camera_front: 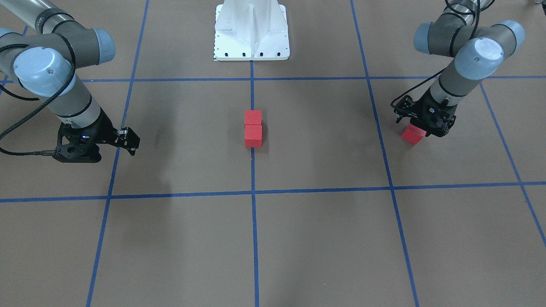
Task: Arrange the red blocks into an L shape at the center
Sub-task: 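Grasp the remaining red cube with the left gripper and lift it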
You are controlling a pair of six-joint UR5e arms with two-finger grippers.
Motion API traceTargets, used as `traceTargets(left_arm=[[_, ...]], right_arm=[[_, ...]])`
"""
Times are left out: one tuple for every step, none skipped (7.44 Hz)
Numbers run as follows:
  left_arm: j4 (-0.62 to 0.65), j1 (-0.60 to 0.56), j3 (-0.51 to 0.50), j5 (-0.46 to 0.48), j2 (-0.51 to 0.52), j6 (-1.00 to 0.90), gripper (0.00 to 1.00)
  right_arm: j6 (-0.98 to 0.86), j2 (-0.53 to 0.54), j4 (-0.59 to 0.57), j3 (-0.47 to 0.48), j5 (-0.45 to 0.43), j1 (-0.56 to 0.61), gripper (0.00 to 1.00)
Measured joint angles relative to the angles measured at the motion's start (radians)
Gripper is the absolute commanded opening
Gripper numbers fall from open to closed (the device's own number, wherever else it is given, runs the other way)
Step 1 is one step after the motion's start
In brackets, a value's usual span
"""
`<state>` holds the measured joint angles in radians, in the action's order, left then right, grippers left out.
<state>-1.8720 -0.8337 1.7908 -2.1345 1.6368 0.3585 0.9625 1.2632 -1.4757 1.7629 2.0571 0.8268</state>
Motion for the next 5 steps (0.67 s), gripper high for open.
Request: traceTargets(left_arm=[[-0.005, -0.001, -0.002, -0.001, -0.009, 0.0, 0.99], [-0.006, -0.003, -0.005, 0.0, -0.01, 0.0, 0.99], [-0.005, -0.004, -0.008, 0.001, -0.009, -0.002, 0.99], [-0.004, -0.004, -0.014, 0.002, -0.006, -0.004, 0.99], [-0.006, -0.003, -0.027, 0.003, -0.002, -0.006, 0.99]], right_arm=[[0.001, 0.0, 0.0, 0.001, 0.0, 0.0, 1.0], [0.002, -0.001, 0.0, 0.002, 0.0, 0.0, 1.0], [0.002, -0.001, 0.0, 0.004, 0.0, 0.0, 1.0], [0.002, -0.001, 0.0, 0.005, 0.0, 0.0, 1.0], [0.003, -0.001, 0.0, 0.006, 0.0, 0.0, 1.0]])
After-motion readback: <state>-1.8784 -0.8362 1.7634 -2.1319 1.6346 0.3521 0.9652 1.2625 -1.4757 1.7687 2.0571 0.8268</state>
